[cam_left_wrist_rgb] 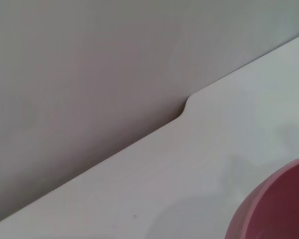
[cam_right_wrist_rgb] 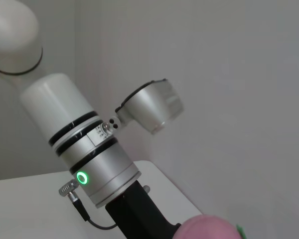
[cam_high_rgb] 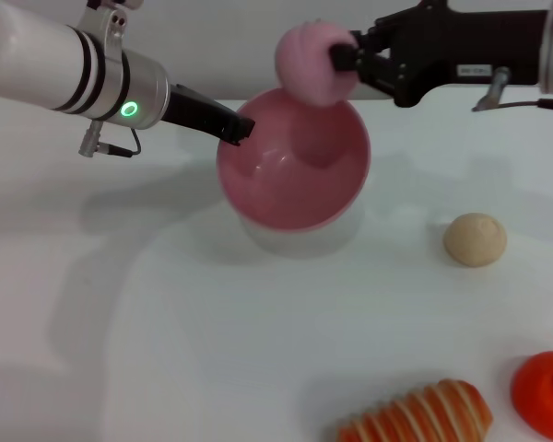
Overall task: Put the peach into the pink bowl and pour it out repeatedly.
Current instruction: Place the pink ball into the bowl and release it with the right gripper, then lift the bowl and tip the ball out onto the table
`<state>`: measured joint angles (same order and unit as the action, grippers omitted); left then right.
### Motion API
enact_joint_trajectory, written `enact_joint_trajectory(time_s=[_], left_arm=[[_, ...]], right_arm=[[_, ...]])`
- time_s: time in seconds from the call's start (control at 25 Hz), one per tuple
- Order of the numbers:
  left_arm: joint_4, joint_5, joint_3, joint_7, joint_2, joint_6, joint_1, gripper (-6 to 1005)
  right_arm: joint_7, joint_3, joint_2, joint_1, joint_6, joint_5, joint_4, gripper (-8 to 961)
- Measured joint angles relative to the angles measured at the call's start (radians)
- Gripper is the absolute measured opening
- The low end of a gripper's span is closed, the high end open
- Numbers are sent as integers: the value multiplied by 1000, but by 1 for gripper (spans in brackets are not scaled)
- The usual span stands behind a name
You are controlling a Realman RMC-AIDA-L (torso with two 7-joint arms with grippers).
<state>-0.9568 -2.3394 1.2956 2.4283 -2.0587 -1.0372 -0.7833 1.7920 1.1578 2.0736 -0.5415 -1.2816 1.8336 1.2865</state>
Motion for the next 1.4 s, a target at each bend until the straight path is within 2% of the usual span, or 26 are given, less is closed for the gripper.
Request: enact_joint_trajectory(time_s=[0.16, 0.44, 0.56, 0.6, 0.68, 0.84, 0.88, 0.92, 0.96, 1.04, 1.12, 1.24, 1.28, 1.36, 1.4], left_arm=[[2, 0, 1, 0, 0, 0, -2, 34], [5, -1, -5, 0, 3, 5, -2, 35], [5, -1, -6, 0, 3, 16, 3, 35], [3, -1, -5, -2, 3, 32, 8, 35], [2, -1, -1, -6, 2, 47, 10, 35], [-5, 0, 29, -13, -1, 87, 11, 34], [-15, 8, 68, -13, -3, 126, 12, 34], [-15, 8, 68, -13, -3, 126, 12, 35], [-49, 32, 149, -14, -6, 186, 20, 35], [-90, 51, 224, -15, -7, 240, 36, 35], [-162, 70, 349, -28, -7, 347, 74, 35], [-212, 76, 476, -51, -8, 502, 117, 35], [-212, 76, 476, -51, -8, 502, 117, 35], [-223, 75, 620, -60, -8, 700, 155, 35], [-223, 73, 642, -64, -7, 735, 162, 35]], right_arm=[[-8, 10, 1, -5, 13, -1, -10, 34], [-11, -1, 1, 9, 30, -11, -1, 286], [-50, -19, 0, 42, 65, -69, 1, 400], [-84, -37, 0, 63, 79, -119, -2, 438], [-176, -75, 0, 104, 91, -262, -34, 440], [-526, -117, -4, 207, 34, -722, -211, 442], [-601, -118, -4, 222, 21, -799, -244, 442], [-681, -121, -3, 240, 16, -880, -287, 442], [-762, -127, -1, 255, 15, -956, -330, 442], [-891, -146, 2, 266, 20, -1083, -422, 442], [-985, -171, -1, 264, 12, -1201, -529, 441], [-1036, -210, -6, 262, -14, -1282, -610, 441], [-1039, -221, -5, 265, -17, -1285, -616, 441], [-1041, -238, -2, 273, -19, -1288, -621, 441], [-1041, -238, -2, 273, -19, -1288, -621, 441]])
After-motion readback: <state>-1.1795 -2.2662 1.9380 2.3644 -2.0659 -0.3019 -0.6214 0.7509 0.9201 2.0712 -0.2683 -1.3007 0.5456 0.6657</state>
